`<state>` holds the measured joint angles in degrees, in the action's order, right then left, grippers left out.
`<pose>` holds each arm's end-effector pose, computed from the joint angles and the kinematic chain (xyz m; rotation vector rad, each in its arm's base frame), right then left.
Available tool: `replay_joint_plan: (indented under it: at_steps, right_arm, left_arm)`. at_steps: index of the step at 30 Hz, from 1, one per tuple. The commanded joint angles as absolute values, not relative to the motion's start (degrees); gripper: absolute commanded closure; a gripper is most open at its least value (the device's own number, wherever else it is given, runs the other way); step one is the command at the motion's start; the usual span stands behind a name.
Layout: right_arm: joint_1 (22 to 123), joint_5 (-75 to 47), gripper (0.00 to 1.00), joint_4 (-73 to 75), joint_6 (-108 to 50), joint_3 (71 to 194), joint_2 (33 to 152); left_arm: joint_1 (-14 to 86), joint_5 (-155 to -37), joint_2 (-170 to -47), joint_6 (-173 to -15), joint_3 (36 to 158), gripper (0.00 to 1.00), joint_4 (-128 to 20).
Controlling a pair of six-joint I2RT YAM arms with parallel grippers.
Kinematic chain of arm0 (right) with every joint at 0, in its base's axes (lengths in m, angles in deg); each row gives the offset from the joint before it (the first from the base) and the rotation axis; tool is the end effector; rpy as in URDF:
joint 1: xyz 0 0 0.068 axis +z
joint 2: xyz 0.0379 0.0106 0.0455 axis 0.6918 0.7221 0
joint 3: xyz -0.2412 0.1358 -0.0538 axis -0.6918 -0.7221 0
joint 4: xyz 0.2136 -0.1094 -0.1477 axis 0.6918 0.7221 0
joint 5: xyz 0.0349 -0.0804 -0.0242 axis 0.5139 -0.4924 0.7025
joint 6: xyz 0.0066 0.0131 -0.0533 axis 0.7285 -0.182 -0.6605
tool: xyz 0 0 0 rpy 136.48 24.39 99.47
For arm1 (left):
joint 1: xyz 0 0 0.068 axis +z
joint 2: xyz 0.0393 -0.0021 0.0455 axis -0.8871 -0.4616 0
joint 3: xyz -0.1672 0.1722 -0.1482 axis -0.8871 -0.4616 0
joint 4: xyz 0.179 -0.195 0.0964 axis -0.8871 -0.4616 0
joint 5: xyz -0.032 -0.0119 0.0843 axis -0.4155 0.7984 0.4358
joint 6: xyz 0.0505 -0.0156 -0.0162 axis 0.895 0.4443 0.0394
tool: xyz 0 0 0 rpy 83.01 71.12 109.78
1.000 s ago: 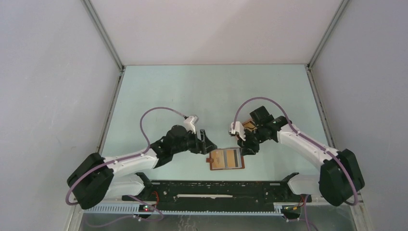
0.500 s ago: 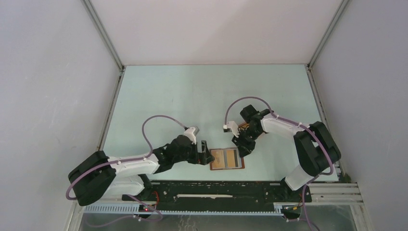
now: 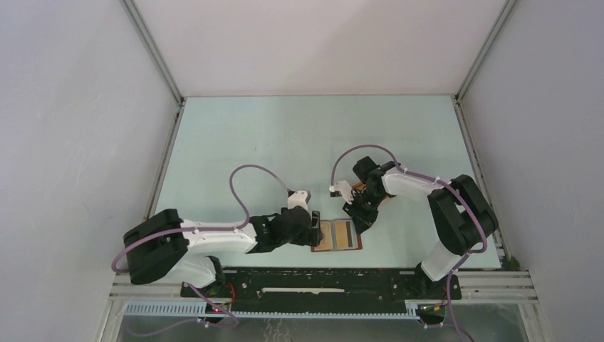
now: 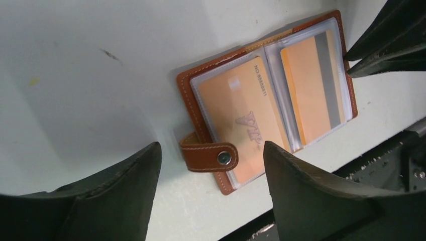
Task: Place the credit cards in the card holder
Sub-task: Close the card holder at the center of the board.
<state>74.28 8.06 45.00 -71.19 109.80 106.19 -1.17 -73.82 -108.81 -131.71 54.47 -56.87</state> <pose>0.2386 0.1623 0.1466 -1.6266 2.4763 0.7879 0.1217 -0.2260 0.1465 0.2032 2.4542 -0.6410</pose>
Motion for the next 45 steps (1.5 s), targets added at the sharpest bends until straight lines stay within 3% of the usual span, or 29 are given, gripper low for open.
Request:
replay_joint_plan:
  at_steps: [1, 8, 14, 16, 25, 30, 38, 45]
  right_arm:
    - [74.8, 7.2, 0.74, 44.9, -70.2, 111.6, 106.6]
    - [74.8, 6.8, 0.75, 44.8, -70.2, 111.6, 106.6]
    - [74.8, 6.7, 0.76, 44.8, -70.0, 111.5, 106.8]
    - [74.8, 6.7, 0.77, 44.7, -69.9, 111.6, 106.8]
    - [74.8, 6.9, 0.77, 44.5, -69.6, 111.6, 106.2]
    - [73.5, 10.4, 0.76, 45.3, -69.2, 112.5, 105.3]
    - [68.3, 19.0, 0.75, 44.3, -67.2, 112.5, 100.5]
    - [64.9, 20.8, 0.76, 40.3, -55.9, 112.5, 104.2]
  left_arm:
    - [-3.1, -69.5, -113.6, -133.2, 59.2, 0.25, -61.7]
    - [-4.7, -66.7, -117.1, -132.9, 61.9, 0.39, -67.7]
    - [-4.7, -66.5, -118.9, -131.8, 63.4, 0.62, -70.5]
    - [-4.7, -66.5, -118.7, -131.5, 63.6, 0.66, -71.0]
    - [-4.6, -65.0, -113.5, -130.5, 63.0, 0.83, -72.9]
    - [-3.2, -68.2, -109.3, -129.7, 60.2, 1.00, -68.4]
    - [5.0, -83.3, -100.2, -130.7, 49.4, 1.00, -51.4]
    - [8.5, -91.6, -98.7, -129.2, 52.0, 1.00, -48.9]
